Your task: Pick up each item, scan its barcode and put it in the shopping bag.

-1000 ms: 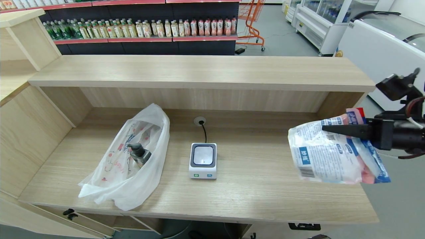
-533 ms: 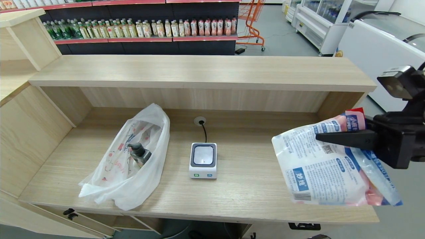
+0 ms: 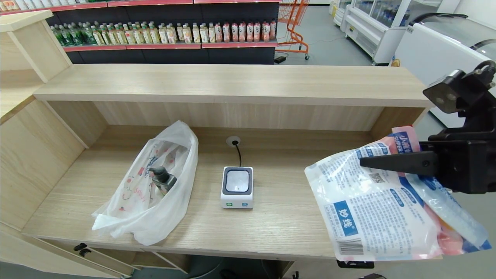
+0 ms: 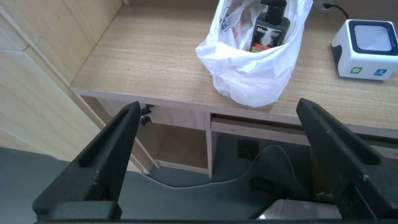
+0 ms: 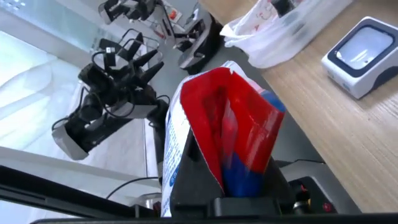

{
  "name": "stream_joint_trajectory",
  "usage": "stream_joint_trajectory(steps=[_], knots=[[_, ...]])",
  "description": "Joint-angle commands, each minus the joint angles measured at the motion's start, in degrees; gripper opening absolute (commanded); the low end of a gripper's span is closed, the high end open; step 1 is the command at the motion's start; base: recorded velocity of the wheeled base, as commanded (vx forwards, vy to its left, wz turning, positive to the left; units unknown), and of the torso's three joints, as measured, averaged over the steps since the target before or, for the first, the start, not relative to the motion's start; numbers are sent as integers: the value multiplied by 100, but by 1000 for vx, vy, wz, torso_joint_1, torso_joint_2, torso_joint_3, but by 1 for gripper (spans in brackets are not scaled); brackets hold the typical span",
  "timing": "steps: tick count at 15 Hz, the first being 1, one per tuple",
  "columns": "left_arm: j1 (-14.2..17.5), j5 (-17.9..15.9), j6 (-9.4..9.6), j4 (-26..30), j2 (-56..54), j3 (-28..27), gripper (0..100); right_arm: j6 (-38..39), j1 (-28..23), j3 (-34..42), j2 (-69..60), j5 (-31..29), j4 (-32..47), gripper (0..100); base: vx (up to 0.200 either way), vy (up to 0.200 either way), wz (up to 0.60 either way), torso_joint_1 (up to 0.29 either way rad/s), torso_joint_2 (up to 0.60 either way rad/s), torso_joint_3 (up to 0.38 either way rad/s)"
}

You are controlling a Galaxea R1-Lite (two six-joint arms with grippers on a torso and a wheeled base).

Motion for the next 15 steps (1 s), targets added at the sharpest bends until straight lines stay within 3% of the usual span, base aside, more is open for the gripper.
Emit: stream_joint_trajectory(steps=[1, 6, 15], knots=[[-4, 3, -5, 0, -2, 0, 100, 1, 177, 40, -31, -13, -3, 0, 0, 0, 0, 0, 0, 0], [-4, 3, 4, 0, -2, 0, 100, 45, 423, 14, 40, -488, -21, 0, 0, 0, 0, 0, 0, 0], [-4, 3, -5, 0, -2, 0, 100, 36, 475, -22, 110, -505, -39, 0, 0, 0, 0, 0, 0, 0]])
